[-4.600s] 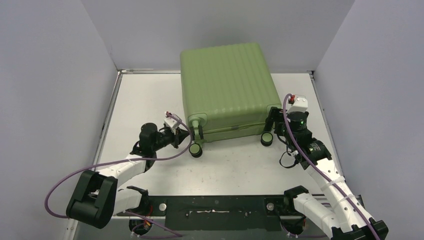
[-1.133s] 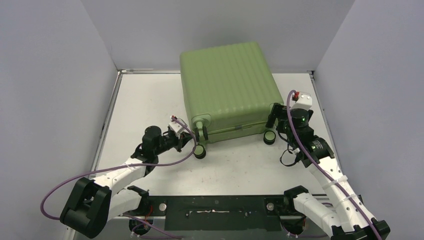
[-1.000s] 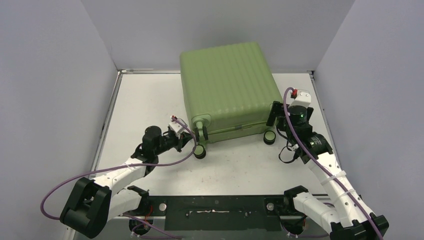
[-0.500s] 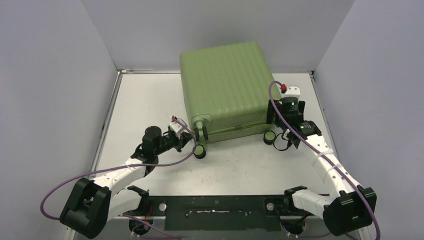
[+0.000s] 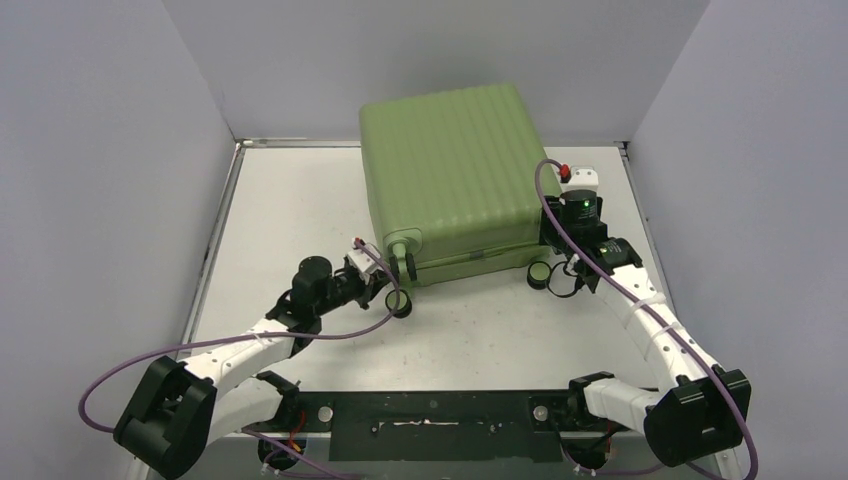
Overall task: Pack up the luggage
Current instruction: Zip the luggage at the center of the board.
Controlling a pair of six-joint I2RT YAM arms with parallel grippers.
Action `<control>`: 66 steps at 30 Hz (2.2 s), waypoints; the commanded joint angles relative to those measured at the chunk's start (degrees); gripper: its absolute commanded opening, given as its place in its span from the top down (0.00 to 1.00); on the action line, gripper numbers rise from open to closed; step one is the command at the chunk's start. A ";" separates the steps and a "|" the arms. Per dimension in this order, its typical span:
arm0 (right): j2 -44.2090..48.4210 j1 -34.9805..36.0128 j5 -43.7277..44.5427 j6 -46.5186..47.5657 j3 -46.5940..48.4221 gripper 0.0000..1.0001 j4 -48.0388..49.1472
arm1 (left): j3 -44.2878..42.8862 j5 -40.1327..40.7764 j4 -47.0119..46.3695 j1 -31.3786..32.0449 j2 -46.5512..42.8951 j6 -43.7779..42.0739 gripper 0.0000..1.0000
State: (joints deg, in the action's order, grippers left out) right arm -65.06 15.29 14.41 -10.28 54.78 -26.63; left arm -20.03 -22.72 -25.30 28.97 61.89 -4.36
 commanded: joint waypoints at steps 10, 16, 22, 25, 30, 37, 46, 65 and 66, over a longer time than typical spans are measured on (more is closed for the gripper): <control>2.39 0.76 -10.80 -6.19 0.65 1.00 1.03 | -0.82 -2.30 2.44 8.91 -1.91 2.90 1.00; 1.98 1.31 -12.83 -8.08 -0.45 1.00 1.83 | -0.47 3.46 -1.41 15.74 -0.54 4.05 1.00; 1.73 1.55 -13.97 -9.89 -1.72 1.00 2.49 | -0.25 10.95 -6.51 21.49 1.57 5.60 1.00; 1.69 1.88 -13.98 -10.81 -2.36 1.00 2.74 | -0.80 15.30 -8.61 23.94 3.86 4.92 1.00; 1.69 2.19 -16.29 -11.81 -3.34 1.00 3.07 | -2.77 23.75 -10.82 28.16 8.98 2.52 1.00; 2.37 2.43 -17.43 -12.56 -4.47 1.00 3.08 | -5.28 27.60 -14.33 31.91 13.90 0.93 1.00; 3.31 2.57 -18.99 -13.71 -5.46 1.00 3.16 | -11.73 27.29 -15.94 33.99 21.18 -0.75 1.00; 6.96 2.80 -13.15 -10.03 0.72 1.00 -0.70 | -14.46 29.47 -16.40 36.86 24.92 -3.22 1.00; 6.96 2.91 -12.71 -9.88 1.47 1.00 -0.96 | -14.20 29.61 -16.24 36.86 24.54 -3.31 1.00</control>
State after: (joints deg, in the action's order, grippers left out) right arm -61.08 12.73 14.52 -14.13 50.94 -24.43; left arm -30.87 24.80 -44.27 60.69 85.80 -5.32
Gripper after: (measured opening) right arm 0.532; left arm 0.010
